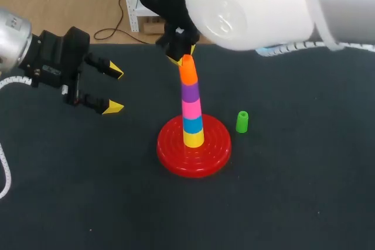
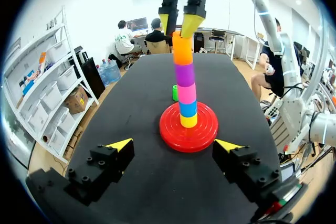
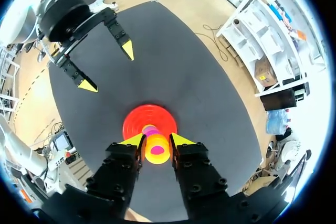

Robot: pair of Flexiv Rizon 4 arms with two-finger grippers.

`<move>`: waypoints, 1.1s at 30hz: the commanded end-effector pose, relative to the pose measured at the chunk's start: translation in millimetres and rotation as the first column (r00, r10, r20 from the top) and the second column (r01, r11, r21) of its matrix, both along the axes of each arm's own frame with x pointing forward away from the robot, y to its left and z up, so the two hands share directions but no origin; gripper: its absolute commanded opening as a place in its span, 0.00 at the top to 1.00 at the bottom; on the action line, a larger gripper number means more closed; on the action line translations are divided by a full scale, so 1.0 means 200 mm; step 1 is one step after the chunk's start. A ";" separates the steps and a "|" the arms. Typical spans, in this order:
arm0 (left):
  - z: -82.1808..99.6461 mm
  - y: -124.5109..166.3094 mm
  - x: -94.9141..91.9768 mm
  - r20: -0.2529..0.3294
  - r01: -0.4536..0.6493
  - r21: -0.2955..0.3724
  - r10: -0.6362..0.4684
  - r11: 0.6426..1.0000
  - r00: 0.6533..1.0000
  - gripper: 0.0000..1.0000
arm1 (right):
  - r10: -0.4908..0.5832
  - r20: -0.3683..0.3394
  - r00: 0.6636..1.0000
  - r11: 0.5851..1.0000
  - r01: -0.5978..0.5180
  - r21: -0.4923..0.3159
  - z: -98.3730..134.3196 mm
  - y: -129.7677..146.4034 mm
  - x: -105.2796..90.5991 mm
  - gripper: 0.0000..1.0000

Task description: Pick up and stack the cylinders on the red base in this order: pink,purple,orange,green

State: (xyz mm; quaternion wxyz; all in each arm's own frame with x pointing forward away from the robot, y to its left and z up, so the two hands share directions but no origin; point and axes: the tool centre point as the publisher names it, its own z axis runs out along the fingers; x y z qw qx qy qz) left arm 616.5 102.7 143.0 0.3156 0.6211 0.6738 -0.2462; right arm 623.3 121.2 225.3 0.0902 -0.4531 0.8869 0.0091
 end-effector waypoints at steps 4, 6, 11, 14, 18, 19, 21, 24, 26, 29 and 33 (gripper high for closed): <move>-0.01 0.00 0.00 0.002 0.002 -0.003 -0.002 1.000 1.000 0.00 | -0.016 -0.019 1.000 1.000 0.017 0.006 -0.08 -0.05 0.02 1.00; -0.01 0.00 0.00 0.002 0.002 -0.003 -0.002 1.000 1.000 0.00 | -0.016 -0.020 1.000 1.000 0.017 0.009 -0.09 -0.06 0.01 1.00; -0.01 0.00 0.00 0.002 0.002 -0.003 -0.002 1.000 1.000 0.00 | -0.019 -0.019 1.000 0.999 0.019 0.027 -0.11 -0.10 -0.03 1.00; -0.01 0.00 0.00 0.002 0.002 -0.003 -0.002 1.000 1.000 0.00 | -0.016 -0.019 1.000 0.999 0.017 0.041 -0.11 -0.12 -0.06 1.00; -0.01 0.00 0.00 0.002 0.002 -0.003 -0.002 1.000 1.000 0.00 | -0.016 -0.021 1.000 0.999 0.017 0.046 -0.14 -0.12 -0.08 1.00; -0.01 0.00 0.00 0.002 0.002 -0.003 -0.002 1.000 1.000 0.00 | -0.018 -0.021 1.000 0.999 0.019 0.042 -0.15 -0.12 -0.08 1.00; -0.01 0.00 0.00 0.002 0.002 -0.003 -0.002 1.000 1.000 0.00 | -0.022 -0.023 1.000 0.999 0.022 0.024 -0.17 -0.11 -0.07 1.00; -0.01 0.00 0.00 0.002 0.002 -0.003 -0.002 1.000 1.000 0.00 | -0.023 -0.021 1.000 1.000 0.023 0.014 -0.18 -0.11 -0.07 1.00; -0.01 0.00 0.00 0.002 0.002 -0.003 -0.002 1.000 1.000 0.00 | -0.016 -0.020 1.000 1.000 0.017 0.015 -0.18 -0.10 -0.07 1.00; -0.01 0.00 0.00 0.002 0.002 -0.003 -0.002 1.000 1.000 0.00 | -0.005 -0.009 1.000 0.999 0.006 0.036 -0.14 -0.10 -0.07 1.00; -0.01 0.00 0.00 0.002 0.002 -0.003 -0.002 1.000 1.000 0.00 | -0.017 0.021 1.000 0.998 0.015 0.064 -0.06 -0.11 -0.06 0.00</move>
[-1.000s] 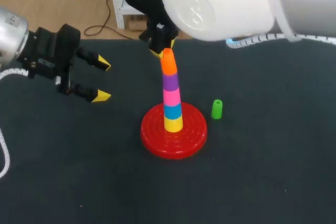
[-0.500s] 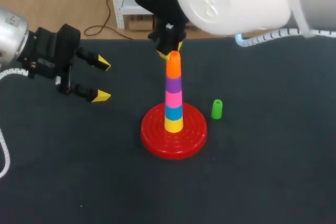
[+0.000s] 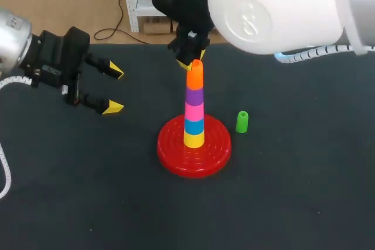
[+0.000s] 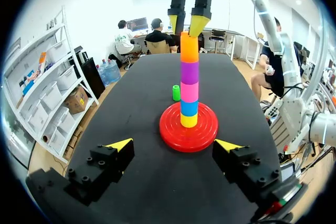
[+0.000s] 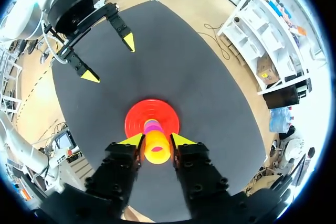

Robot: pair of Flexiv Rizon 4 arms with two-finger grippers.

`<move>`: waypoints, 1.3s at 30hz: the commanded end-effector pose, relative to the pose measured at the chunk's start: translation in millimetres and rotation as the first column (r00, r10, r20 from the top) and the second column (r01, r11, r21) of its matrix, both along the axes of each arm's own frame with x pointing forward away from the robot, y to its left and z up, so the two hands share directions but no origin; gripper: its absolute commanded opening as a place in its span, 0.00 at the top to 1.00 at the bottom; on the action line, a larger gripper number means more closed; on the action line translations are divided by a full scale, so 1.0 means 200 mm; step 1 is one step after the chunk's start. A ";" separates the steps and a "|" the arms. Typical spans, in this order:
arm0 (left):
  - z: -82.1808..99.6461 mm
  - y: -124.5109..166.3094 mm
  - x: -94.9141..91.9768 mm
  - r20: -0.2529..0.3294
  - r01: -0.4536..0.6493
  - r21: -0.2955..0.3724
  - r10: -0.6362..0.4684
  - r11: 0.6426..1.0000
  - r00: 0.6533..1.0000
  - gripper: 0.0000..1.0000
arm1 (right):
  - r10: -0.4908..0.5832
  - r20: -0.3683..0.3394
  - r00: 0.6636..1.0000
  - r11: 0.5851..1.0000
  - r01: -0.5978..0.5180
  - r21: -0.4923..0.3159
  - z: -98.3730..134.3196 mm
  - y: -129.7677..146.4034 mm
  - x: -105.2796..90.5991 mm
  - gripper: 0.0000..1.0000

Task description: Pick up and stack the cylinders on the red base in this order: pink,purple,orange,green

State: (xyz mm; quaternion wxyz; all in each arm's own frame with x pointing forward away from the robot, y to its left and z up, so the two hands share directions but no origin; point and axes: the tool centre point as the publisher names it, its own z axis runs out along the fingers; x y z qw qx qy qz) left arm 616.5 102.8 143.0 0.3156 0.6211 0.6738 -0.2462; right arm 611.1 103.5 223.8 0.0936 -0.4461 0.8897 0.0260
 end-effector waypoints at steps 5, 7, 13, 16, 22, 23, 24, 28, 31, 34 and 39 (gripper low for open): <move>-0.01 0.00 0.00 0.002 0.002 -0.003 -0.002 1.000 1.000 0.00 | -0.016 0.052 0.999 0.998 0.013 0.062 0.04 -0.06 0.00 0.00; -0.01 0.00 0.00 0.002 0.002 -0.003 -0.002 1.000 1.000 0.00 | -0.017 0.059 0.998 0.997 0.012 0.070 0.07 -0.09 0.00 0.00; -0.01 0.00 0.00 0.002 0.002 -0.003 -0.002 1.000 1.000 0.00 | -0.030 0.074 0.997 0.995 0.023 0.093 0.13 -0.22 0.01 0.00; -0.01 0.00 0.00 0.002 0.002 -0.003 -0.002 1.000 1.000 0.00 | -0.046 0.068 0.997 0.993 0.039 0.109 0.14 -0.29 0.02 0.00; -0.01 0.00 0.00 0.002 0.002 -0.003 -0.002 1.000 1.000 0.00 | -0.064 0.063 0.996 0.994 0.058 0.098 0.06 -0.44 0.01 0.00; -0.01 0.00 0.00 0.002 0.002 -0.003 -0.002 1.000 1.000 0.00 | -0.068 0.063 0.996 0.994 0.062 0.090 0.04 -0.47 0.02 0.00; -0.01 0.00 0.00 0.002 0.002 -0.003 -0.002 1.000 1.000 0.00 | -0.075 0.058 0.995 0.995 0.070 0.077 0.00 -0.49 0.02 0.00; -0.01 0.00 0.00 0.002 0.002 -0.003 -0.002 1.000 1.000 0.00 | -0.103 0.044 0.994 0.995 0.101 0.026 -0.13 -0.56 0.04 0.00; -0.01 0.00 0.00 0.002 0.002 -0.003 -0.002 1.000 1.000 0.00 | -0.123 0.026 0.992 0.992 0.123 -0.006 -0.22 -0.60 0.05 0.00; -0.01 0.00 0.00 0.002 0.002 -0.003 -0.002 1.000 1.000 0.00 | -0.129 0.024 0.991 0.992 0.129 -0.016 -0.31 -0.64 0.03 0.00; -0.01 0.00 0.00 0.002 0.002 -0.003 -0.002 1.000 1.000 0.00 | -0.159 -0.018 0.987 0.987 0.159 -0.027 -0.45 -0.68 0.04 0.00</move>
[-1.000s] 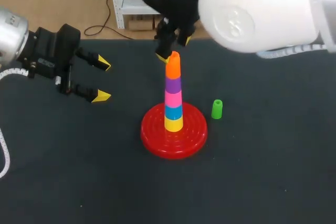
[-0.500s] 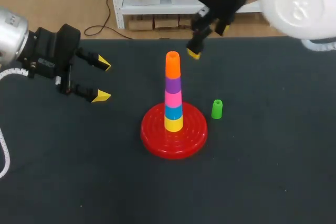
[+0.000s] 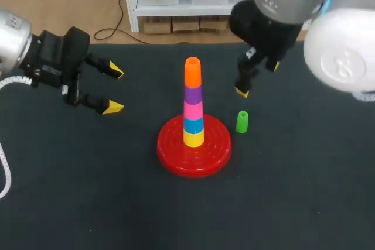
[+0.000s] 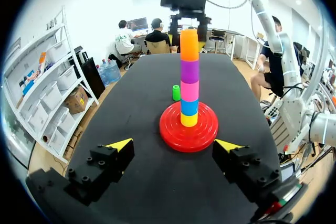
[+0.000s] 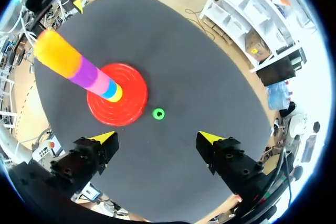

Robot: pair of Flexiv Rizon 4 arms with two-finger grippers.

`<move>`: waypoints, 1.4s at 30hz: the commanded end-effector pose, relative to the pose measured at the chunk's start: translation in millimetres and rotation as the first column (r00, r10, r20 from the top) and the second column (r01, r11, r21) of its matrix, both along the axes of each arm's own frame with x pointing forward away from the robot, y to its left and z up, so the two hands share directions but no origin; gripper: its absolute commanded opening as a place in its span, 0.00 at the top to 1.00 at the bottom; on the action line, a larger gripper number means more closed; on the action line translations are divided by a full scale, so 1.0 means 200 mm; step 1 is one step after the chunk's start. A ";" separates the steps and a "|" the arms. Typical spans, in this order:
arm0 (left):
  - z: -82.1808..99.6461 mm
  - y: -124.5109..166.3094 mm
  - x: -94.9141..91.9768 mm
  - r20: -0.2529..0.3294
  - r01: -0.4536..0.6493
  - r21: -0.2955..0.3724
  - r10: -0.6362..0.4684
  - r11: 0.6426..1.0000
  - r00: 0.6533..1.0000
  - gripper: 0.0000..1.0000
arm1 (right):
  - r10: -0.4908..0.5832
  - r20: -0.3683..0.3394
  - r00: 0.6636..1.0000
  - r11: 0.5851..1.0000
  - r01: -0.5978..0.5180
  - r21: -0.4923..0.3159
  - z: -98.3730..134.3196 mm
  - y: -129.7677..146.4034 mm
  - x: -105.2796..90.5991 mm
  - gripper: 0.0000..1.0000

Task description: Pick up and stack the cylinders on the red base in this order: pink,purple,orange,green

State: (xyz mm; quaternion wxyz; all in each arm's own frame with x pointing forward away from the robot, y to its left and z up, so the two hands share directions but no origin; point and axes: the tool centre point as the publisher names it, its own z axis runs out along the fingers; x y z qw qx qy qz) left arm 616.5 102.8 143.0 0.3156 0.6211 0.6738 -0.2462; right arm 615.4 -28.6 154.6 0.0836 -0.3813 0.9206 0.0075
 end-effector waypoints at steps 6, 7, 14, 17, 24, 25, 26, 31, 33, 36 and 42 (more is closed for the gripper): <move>-0.01 0.00 0.00 0.002 0.002 -0.003 -0.002 1.000 1.000 0.00 | -0.016 -0.029 0.999 1.000 0.016 0.001 -0.25 -0.04 0.00 0.00; -0.01 0.00 0.00 0.002 0.002 -0.003 -0.002 1.000 1.000 0.00 | -0.014 -0.034 0.999 1.000 0.014 -0.004 -0.27 -0.04 -0.01 0.00; -0.01 0.00 0.00 0.002 0.002 -0.003 -0.002 1.000 1.000 0.00 | -0.010 -0.044 0.999 1.000 0.010 -0.006 -0.38 -0.03 0.00 0.00; -0.01 0.00 0.00 0.002 0.002 -0.003 -0.002 1.000 1.000 0.00 | -0.004 -0.037 0.999 1.000 0.003 -0.021 -0.41 -0.02 0.02 0.00; -0.01 0.00 0.00 0.002 0.002 -0.003 -0.002 1.000 1.000 0.00 | -0.014 -0.037 0.999 0.999 0.012 -0.043 -0.50 0.02 0.06 0.00; -0.01 0.00 0.00 0.002 0.002 -0.003 -0.002 1.000 1.000 0.00 | -0.017 -0.039 0.999 0.999 0.015 -0.046 -0.50 0.03 0.07 0.00; -0.01 0.00 0.00 0.002 0.002 -0.003 -0.002 1.000 1.000 0.00 | -0.021 -0.042 0.999 0.999 0.019 -0.049 -0.51 0.03 0.09 0.00; -0.01 0.00 0.00 0.002 0.002 -0.003 -0.002 1.000 1.000 0.00 | -0.034 -0.058 0.998 0.998 0.031 -0.060 -0.54 0.05 0.13 0.00; -0.01 0.00 0.00 0.002 0.002 -0.003 -0.002 1.000 1.000 0.00 | -0.037 -0.060 0.998 0.998 0.034 -0.062 -0.56 0.06 0.15 0.00; -0.01 0.00 0.00 0.002 0.002 -0.003 -0.002 1.000 1.000 0.00 | -0.057 -0.075 0.996 0.996 0.052 -0.066 -0.58 0.08 0.17 0.00; -0.01 0.00 0.00 0.002 0.002 -0.003 -0.002 1.000 1.000 0.00 | -0.068 -0.088 0.994 0.997 0.064 -0.052 -0.61 0.09 0.19 0.16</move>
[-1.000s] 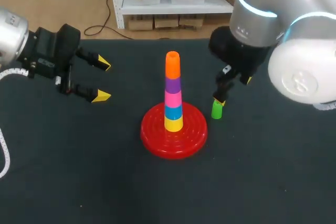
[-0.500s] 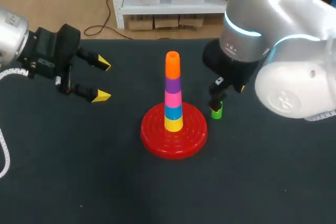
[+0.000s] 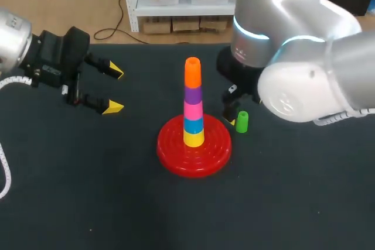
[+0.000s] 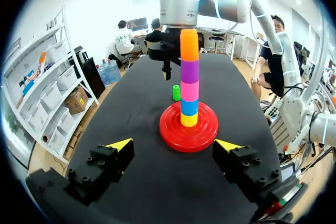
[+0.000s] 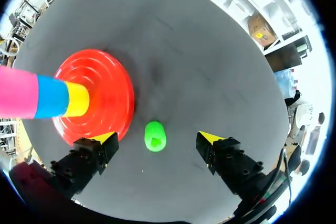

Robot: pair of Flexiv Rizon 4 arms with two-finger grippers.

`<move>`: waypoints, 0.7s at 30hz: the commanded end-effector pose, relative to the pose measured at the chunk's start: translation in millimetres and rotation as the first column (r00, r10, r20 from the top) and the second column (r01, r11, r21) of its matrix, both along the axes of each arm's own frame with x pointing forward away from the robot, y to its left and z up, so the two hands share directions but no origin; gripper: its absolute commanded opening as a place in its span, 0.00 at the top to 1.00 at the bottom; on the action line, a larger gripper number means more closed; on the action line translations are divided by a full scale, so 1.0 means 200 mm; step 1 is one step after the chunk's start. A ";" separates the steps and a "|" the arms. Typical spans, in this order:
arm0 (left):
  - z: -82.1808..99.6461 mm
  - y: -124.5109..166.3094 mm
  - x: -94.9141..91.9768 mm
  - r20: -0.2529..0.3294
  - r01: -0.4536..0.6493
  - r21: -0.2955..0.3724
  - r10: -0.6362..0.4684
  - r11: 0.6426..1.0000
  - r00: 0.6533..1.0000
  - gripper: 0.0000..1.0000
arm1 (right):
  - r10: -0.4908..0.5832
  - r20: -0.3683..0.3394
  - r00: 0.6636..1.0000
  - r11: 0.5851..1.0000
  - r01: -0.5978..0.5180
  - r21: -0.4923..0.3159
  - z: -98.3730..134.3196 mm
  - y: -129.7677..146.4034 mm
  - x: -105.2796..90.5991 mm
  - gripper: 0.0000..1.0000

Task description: Pick up and stack the cylinders on the red base in this order: pink,purple,orange,green

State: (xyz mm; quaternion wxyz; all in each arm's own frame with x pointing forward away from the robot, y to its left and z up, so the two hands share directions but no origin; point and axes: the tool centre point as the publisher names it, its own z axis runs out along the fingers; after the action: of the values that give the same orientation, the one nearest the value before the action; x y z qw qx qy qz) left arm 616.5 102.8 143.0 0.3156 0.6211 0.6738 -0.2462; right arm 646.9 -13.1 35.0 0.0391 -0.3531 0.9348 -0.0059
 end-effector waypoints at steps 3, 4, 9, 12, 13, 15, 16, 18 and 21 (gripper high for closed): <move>-0.01 0.00 0.00 0.002 0.002 -0.003 -0.002 1.000 1.000 0.00 | -0.010 -0.020 1.000 1.000 0.010 0.016 -0.02 0.01 0.03 0.27; -0.01 0.00 0.00 0.002 0.002 -0.003 -0.002 1.000 1.000 0.00 | -0.017 -0.024 1.000 1.000 0.018 0.020 -0.02 0.01 0.03 0.28; -0.01 0.00 0.00 0.002 0.002 -0.003 -0.002 1.000 1.000 0.00 | -0.033 -0.030 0.999 0.998 0.034 0.044 -0.03 0.00 0.03 0.40; -0.01 0.00 0.00 0.002 0.002 -0.003 -0.002 1.000 1.000 0.00 | -0.038 -0.037 0.999 0.997 0.041 0.066 -0.02 0.00 0.03 0.48; -0.01 0.00 0.00 0.002 0.002 -0.003 -0.002 1.000 1.000 0.00 | -0.041 -0.039 0.998 0.997 0.044 0.071 -0.03 -0.01 0.02 0.50; -0.01 0.00 0.00 0.002 0.002 -0.003 -0.002 1.000 1.000 0.00 | -0.039 -0.039 0.998 0.996 0.042 0.077 -0.03 -0.01 0.01 0.50; -0.01 0.00 0.00 0.002 0.002 -0.003 -0.002 1.000 1.000 0.00 | -0.038 -0.038 0.999 0.996 0.041 0.078 -0.03 -0.01 0.01 0.51; -0.01 0.00 0.00 0.002 0.002 -0.003 -0.002 1.000 1.000 0.00 | -0.035 -0.039 0.999 0.996 0.038 0.080 -0.04 -0.01 0.00 0.51; -0.01 0.00 0.00 0.002 0.002 -0.003 -0.002 1.000 1.000 0.00 | -0.033 -0.036 0.999 0.996 0.036 0.080 -0.04 -0.01 0.00 0.52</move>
State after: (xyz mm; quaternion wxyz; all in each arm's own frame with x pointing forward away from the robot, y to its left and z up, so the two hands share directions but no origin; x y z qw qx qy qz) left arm 616.5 102.8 143.0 0.3156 0.6211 0.6738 -0.2462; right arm 650.3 -13.7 27.5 0.0316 -0.3358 0.9406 0.0379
